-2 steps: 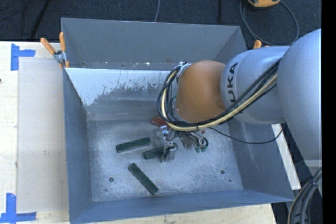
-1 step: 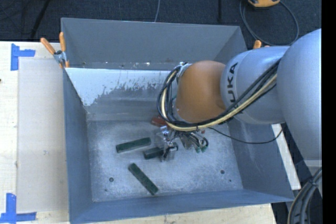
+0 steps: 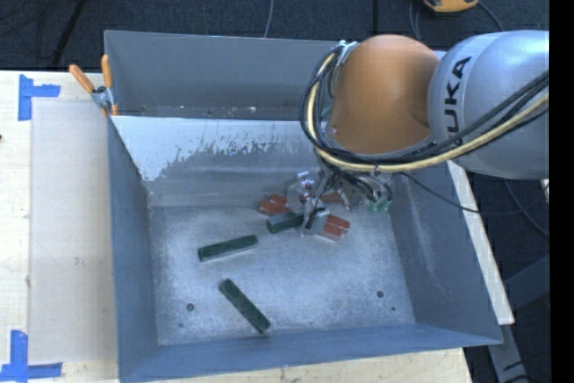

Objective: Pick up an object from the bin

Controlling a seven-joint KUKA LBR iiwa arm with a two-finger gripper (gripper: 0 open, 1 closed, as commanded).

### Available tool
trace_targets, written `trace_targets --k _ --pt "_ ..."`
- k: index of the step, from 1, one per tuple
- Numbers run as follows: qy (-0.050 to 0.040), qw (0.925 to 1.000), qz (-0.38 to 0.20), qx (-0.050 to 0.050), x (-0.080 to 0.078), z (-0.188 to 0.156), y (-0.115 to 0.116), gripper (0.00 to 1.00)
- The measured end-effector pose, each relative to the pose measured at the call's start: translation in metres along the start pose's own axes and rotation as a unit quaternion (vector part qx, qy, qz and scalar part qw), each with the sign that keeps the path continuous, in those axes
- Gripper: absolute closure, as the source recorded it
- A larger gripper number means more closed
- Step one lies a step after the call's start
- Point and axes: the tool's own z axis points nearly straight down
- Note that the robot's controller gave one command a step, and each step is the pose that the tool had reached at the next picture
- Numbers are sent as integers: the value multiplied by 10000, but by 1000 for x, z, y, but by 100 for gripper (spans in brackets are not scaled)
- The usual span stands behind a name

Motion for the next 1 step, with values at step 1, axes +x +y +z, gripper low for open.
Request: trace_targets --k 1 --pt "1 10000 5 0 0 0 0 100"
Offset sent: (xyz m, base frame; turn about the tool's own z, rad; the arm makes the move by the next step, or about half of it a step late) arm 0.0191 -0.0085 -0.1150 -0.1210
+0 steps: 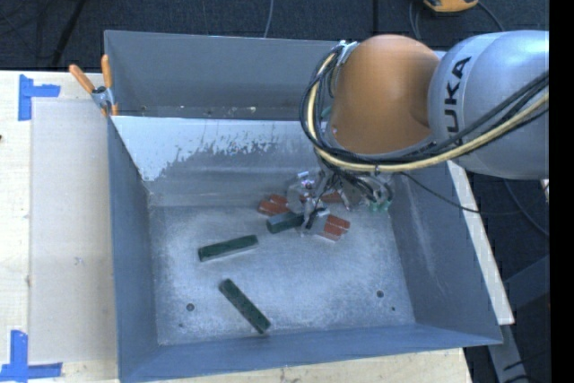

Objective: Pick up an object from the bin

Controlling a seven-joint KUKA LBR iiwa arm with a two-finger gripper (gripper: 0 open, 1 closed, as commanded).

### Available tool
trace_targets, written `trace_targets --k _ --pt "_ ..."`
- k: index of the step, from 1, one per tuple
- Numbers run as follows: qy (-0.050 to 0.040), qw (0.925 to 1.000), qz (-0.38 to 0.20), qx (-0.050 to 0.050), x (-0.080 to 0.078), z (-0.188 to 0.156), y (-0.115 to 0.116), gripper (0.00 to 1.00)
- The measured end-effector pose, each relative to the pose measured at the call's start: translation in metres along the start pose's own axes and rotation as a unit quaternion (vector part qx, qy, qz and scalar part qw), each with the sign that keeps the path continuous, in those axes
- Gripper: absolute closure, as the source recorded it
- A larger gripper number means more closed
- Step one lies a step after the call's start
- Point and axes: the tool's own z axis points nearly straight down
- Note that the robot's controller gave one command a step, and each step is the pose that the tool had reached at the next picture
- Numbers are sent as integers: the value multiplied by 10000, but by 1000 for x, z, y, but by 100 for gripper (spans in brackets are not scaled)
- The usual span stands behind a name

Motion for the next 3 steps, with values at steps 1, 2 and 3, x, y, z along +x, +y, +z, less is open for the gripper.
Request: trace_targets --k 1,2,3 --pt "-48 9998 -200 16 -7 30 -4 100" --pt "-16 9981 -615 5 -5 92 -24 100" --pt "25 9949 -1005 -28 -11 113 -42 100"
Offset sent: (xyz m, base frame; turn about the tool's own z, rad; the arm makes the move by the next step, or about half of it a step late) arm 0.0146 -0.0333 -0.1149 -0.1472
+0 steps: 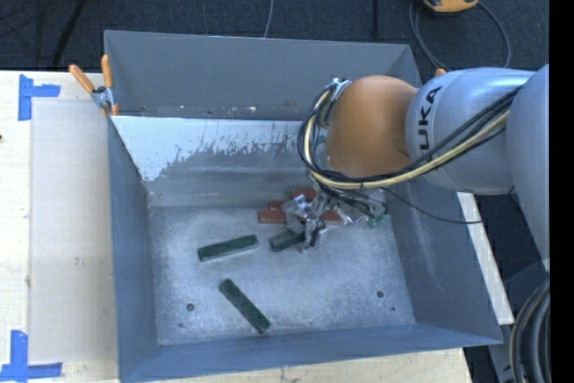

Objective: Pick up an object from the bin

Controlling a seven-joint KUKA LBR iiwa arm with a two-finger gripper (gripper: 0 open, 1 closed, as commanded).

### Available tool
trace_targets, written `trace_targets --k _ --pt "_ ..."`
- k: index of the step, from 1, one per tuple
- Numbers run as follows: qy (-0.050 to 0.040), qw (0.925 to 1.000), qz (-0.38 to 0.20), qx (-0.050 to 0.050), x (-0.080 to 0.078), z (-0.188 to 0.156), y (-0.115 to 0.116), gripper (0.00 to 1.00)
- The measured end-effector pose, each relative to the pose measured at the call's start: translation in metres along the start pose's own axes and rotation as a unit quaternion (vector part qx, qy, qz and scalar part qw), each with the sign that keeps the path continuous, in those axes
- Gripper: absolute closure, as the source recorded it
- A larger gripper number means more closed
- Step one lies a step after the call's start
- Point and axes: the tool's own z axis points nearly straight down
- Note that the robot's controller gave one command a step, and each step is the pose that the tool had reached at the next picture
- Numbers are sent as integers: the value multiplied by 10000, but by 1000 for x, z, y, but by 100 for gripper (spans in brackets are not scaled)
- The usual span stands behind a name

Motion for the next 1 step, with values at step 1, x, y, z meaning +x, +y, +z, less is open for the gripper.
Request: trace_targets --k 1 --pt "-66 9999 124 53 -2 -197 15 100"
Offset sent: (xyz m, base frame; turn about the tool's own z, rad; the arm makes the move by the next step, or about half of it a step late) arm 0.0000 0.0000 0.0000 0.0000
